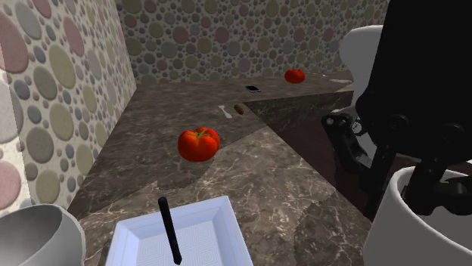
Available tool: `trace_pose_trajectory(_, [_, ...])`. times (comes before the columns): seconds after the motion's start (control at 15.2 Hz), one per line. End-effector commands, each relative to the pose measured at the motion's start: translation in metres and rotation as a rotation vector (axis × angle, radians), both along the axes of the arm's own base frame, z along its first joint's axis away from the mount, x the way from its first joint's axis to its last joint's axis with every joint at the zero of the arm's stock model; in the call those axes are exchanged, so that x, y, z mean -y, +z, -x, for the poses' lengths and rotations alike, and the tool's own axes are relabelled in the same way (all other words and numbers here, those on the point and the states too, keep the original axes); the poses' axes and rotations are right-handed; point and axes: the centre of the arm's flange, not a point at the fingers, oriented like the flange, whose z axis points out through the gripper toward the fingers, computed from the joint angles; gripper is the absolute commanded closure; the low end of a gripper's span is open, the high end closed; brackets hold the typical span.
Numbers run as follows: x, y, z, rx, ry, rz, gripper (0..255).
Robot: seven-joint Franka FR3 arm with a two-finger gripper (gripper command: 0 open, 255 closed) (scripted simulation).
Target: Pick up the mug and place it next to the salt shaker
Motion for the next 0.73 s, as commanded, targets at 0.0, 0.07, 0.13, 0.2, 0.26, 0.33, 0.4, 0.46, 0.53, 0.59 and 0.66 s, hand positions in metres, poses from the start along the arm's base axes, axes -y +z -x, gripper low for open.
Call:
trace_pose_trajectory(0.0, [0.0,-0.01,0.001,0.001,0.0,0.0,255])
trace_pose_trajectory(0.07, [0.0,-0.015,0.001,0.001,0.0,0.0,255])
trace_pose_trajectory(0.13, [0.0,-0.02,0.001,0.001,0.0,0.0,255])
trace_pose_trajectory(0.2, [0.0,-0.026,0.001,0.001,0.0,0.0,255])
trace_pose_trajectory(0.26, [0.0,-0.031,0.001,0.001,0.0,0.0,255])
trace_pose_trajectory(0.33, [0.0,-0.036,0.001,0.001,0.0,0.0,255])
trace_pose_trajectory(0.4, [0.0,-0.042,0.001,0.001,0.0,0.0,255])
trace_pose_trajectory(0.46, [0.0,-0.047,0.001,0.001,0.0,0.0,255])
trace_pose_trajectory(0.53, [0.0,-0.052,0.001,0.001,0.0,0.0,255])
trace_pose_trajectory(0.59, [0.0,-0.057,0.001,0.001,0.0,0.0,255])
trace_pose_trajectory(0.66, [0.0,-0.063,0.001,0.001,0.0,0.0,255])
